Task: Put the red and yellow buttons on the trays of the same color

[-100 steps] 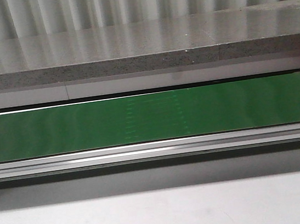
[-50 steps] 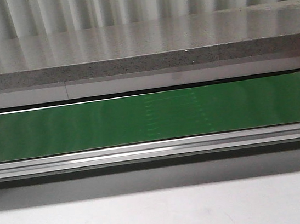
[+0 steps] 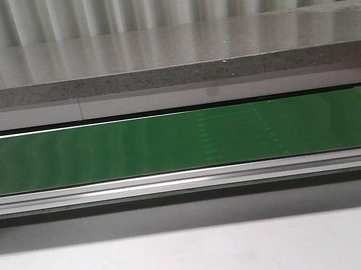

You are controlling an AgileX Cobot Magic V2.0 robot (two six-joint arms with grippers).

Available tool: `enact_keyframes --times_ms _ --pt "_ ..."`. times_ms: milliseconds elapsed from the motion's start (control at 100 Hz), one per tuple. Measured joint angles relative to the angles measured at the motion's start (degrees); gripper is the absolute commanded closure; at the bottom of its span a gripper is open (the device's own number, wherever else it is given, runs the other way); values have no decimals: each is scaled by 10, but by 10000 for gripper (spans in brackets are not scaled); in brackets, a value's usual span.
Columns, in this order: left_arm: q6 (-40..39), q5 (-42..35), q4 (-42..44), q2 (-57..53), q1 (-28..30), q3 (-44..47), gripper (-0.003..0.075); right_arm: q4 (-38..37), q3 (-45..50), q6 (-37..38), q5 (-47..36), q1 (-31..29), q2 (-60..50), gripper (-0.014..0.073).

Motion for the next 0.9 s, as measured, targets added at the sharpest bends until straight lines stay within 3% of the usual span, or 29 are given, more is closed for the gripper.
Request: enact_keyframes --times_ms 590,900 --pt "0 0 0 0 0 0 740 0 3 0 -5 0 -19 661" --pt "0 0 0 0 0 0 740 8 109 -1 -93 0 -146 661"
